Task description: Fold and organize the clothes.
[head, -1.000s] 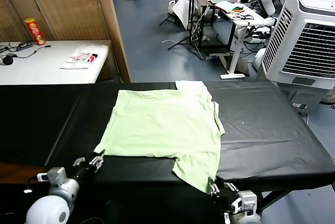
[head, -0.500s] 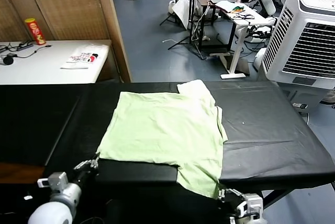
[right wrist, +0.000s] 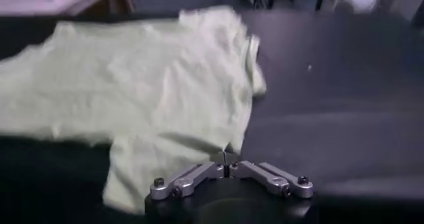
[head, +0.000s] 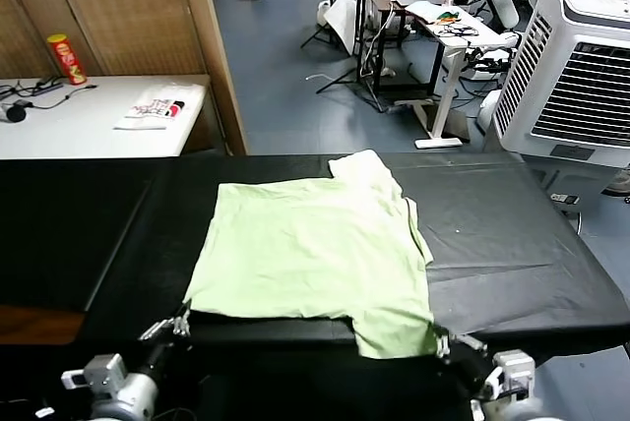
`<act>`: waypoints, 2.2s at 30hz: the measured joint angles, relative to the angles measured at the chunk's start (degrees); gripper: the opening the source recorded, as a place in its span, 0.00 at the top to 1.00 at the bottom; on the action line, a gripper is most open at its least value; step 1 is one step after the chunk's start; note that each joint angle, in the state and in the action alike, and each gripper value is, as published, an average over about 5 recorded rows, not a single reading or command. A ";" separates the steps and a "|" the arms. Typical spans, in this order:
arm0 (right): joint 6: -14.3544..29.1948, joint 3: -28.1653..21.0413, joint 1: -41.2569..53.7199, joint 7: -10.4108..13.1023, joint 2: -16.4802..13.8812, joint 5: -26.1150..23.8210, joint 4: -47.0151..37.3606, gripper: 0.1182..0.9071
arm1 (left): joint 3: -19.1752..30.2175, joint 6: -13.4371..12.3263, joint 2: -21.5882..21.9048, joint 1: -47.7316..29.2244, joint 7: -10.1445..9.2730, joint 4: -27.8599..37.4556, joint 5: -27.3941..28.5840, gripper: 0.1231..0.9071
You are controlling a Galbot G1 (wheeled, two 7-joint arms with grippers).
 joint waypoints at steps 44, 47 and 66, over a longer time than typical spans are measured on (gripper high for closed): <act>4.54 -12.79 24.40 -6.58 -3.78 -2.96 -22.45 0.19 | 4.40 -6.33 2.32 -20.48 0.37 21.13 5.44 0.37; 3.97 -11.68 20.45 -6.22 -3.76 -4.24 -18.99 0.15 | 4.24 -6.56 2.26 -19.11 0.51 20.15 5.60 0.20; 3.99 -10.60 13.67 -5.92 -2.61 -6.17 -16.64 0.80 | 3.48 -5.96 2.59 -16.29 2.17 21.58 2.61 0.55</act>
